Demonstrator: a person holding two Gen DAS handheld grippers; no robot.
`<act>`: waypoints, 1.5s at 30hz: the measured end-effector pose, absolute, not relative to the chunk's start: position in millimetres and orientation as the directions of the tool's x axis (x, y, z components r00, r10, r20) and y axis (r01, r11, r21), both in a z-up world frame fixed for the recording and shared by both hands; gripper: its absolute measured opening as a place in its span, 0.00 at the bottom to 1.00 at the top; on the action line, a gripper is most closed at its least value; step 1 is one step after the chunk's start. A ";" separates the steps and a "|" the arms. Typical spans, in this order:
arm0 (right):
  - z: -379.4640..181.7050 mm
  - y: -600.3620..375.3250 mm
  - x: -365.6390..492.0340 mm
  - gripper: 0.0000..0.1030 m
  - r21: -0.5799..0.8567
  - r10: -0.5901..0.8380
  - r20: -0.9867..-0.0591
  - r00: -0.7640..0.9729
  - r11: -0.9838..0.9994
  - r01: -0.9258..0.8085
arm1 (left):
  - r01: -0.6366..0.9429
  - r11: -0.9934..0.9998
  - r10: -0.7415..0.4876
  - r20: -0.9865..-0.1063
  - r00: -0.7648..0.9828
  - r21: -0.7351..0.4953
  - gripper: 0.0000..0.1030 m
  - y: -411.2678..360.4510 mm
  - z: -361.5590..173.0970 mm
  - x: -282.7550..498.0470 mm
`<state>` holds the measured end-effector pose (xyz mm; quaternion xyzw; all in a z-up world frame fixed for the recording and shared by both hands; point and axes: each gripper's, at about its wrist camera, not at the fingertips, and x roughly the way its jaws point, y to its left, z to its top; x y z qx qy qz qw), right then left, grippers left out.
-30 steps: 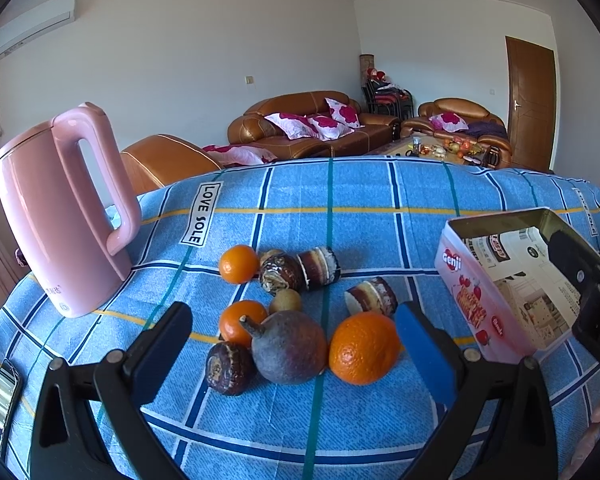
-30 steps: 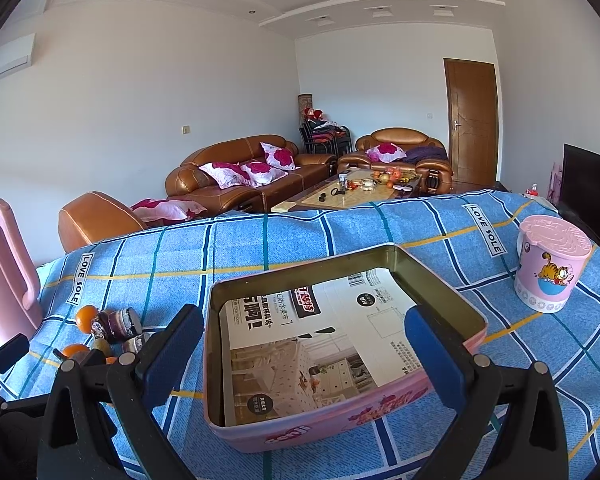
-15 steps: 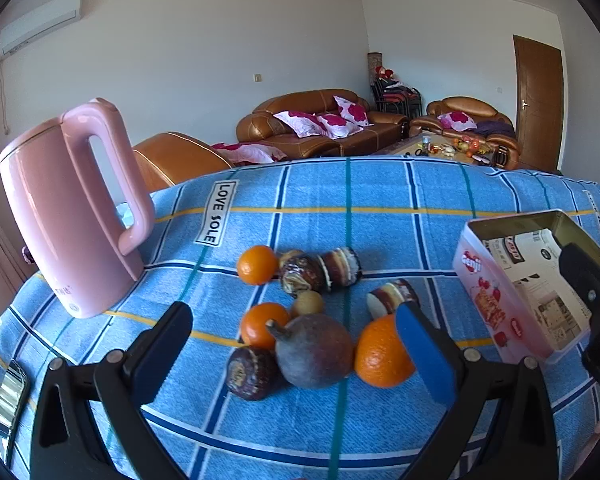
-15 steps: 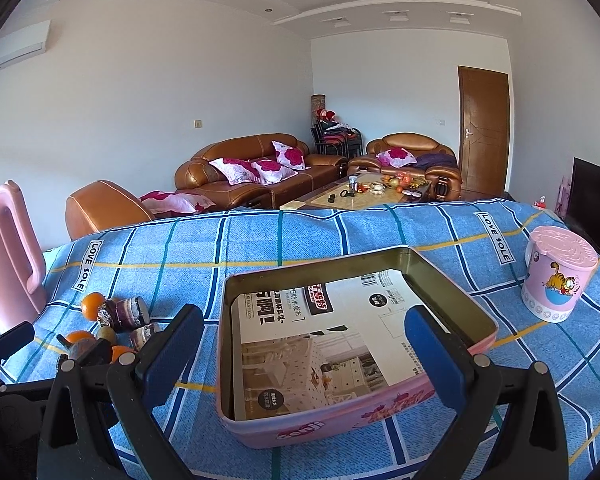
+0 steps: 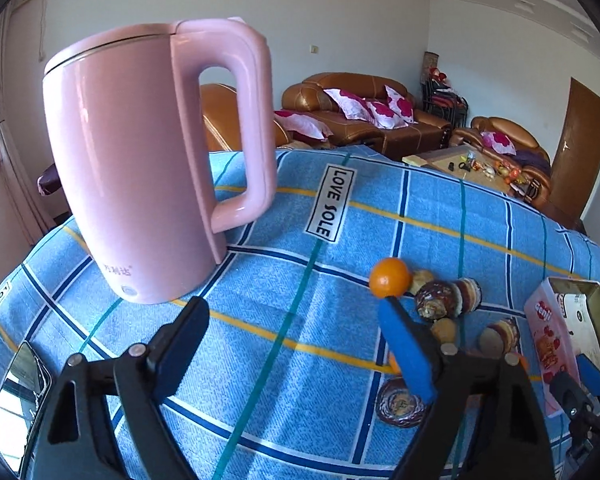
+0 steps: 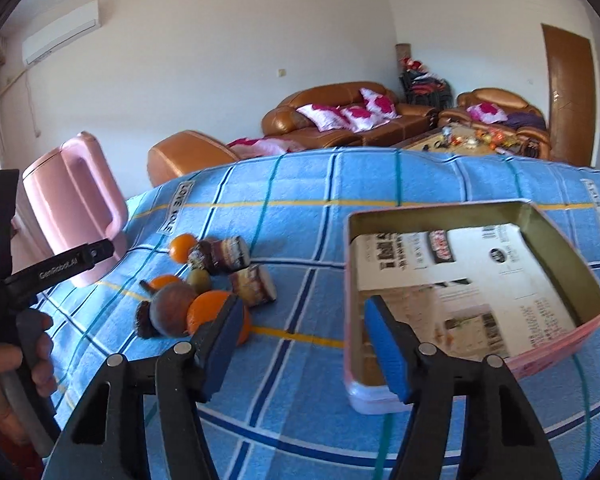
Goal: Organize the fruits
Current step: 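Move both grippers down toward the fruit pile beside the pink kettle, then grasp the dark brown round fruit with the left gripper while the right gripper grasps an orange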
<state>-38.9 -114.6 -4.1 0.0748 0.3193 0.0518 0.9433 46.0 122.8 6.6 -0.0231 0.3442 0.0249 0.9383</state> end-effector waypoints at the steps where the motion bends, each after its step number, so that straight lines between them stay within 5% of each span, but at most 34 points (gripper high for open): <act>1: -5.0 -108.2 -36.5 0.63 0.154 0.146 -0.604 0.783 0.986 -0.065 | -0.039 0.999 0.019 -0.649 0.761 -0.016 0.86 119.7 6.2 45.2; 10: -4.0 -72.8 -37.0 0.63 -0.005 0.107 -0.623 0.775 0.990 -0.140 | 0.165 0.975 -0.027 -0.663 0.748 0.146 0.86 105.6 -2.1 33.4; 17: 2.9 -58.4 -39.4 0.63 0.017 0.200 -0.592 0.781 0.972 -0.236 | 0.185 0.977 -0.065 -0.673 0.737 0.108 0.86 113.5 -1.8 30.3; 21: -11.5 -55.6 -25.2 0.63 0.129 0.300 -0.656 0.692 0.949 -0.289 | 0.209 0.971 -0.078 -0.676 0.732 0.114 0.86 110.2 -2.6 28.5; 29: -23.3 -82.5 -12.7 0.60 0.047 0.172 -0.683 0.710 0.980 -0.192 | 0.296 0.952 -0.156 -0.703 0.693 0.081 0.87 101.4 -5.5 24.9; 40: -28.5 -55.2 5.9 0.60 -0.043 0.163 -0.710 0.685 0.961 -0.274 | 0.352 0.932 -0.177 -0.730 0.660 0.092 0.87 87.1 -12.4 23.0; 45: -32.3 -56.4 15.6 0.60 0.036 0.214 -0.741 0.637 0.959 -0.281 | 0.360 0.929 -0.177 -0.740 0.649 0.093 0.87 82.3 -16.4 24.9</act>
